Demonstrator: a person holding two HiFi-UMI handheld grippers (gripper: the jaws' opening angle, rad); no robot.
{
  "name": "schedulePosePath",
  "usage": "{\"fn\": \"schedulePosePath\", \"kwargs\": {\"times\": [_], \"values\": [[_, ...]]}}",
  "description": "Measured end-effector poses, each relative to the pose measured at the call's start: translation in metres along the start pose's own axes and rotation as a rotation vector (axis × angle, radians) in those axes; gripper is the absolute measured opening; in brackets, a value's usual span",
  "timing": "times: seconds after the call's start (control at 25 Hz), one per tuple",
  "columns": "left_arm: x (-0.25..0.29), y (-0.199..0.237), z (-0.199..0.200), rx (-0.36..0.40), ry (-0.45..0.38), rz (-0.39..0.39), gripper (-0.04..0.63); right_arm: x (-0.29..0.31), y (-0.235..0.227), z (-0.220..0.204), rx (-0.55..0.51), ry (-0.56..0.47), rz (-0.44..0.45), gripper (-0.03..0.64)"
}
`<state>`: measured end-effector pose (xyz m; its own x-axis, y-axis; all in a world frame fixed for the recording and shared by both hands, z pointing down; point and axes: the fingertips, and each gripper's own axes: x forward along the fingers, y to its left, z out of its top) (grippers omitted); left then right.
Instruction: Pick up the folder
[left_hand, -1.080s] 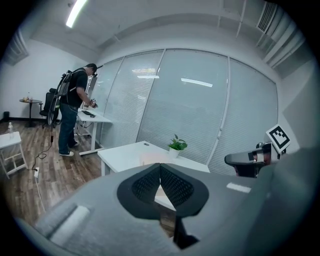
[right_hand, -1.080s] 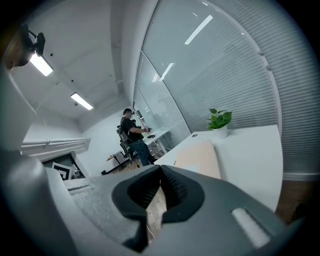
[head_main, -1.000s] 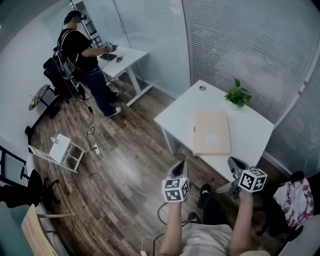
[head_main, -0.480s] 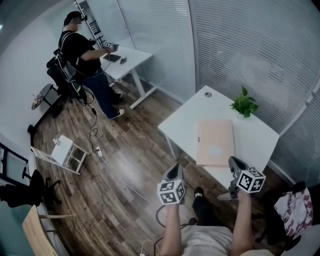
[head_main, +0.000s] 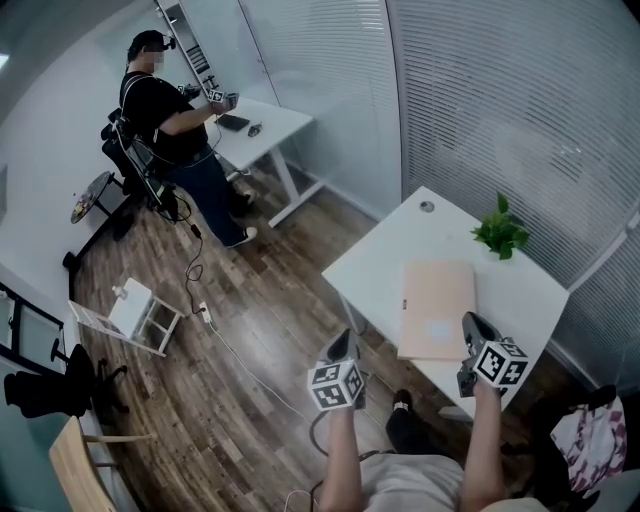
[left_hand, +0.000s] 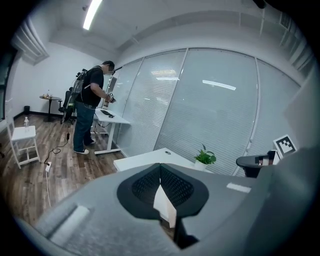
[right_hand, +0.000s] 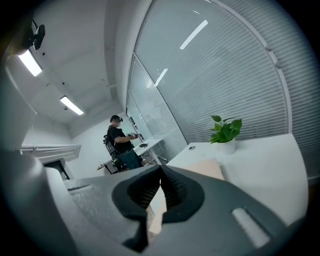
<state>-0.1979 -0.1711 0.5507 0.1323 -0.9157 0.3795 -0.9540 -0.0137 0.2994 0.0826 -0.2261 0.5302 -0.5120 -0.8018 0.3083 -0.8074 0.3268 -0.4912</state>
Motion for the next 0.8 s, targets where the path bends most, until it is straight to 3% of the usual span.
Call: {"fn": "schedulePosePath", "kwargs": {"times": [0.36, 0.64, 0.8], "values": [[0.051, -0.026, 0.013, 0.049, 0.029, -0.047, 0.008, 0.033, -0.031, 0.015, 0.005, 0.014, -0.029, -0.001], [0.097, -0.058, 0.010, 0.112, 0.082, -0.118, 0.008, 0.061, -0.044, 0.032, -0.064, 0.027, 0.016, -0.002], [0.119, -0.074, 0.021, 0.136, 0.068, -0.148, 0.008, 0.070, -0.045, 0.038, -0.138, 0.041, 0.029, -0.002]]}}
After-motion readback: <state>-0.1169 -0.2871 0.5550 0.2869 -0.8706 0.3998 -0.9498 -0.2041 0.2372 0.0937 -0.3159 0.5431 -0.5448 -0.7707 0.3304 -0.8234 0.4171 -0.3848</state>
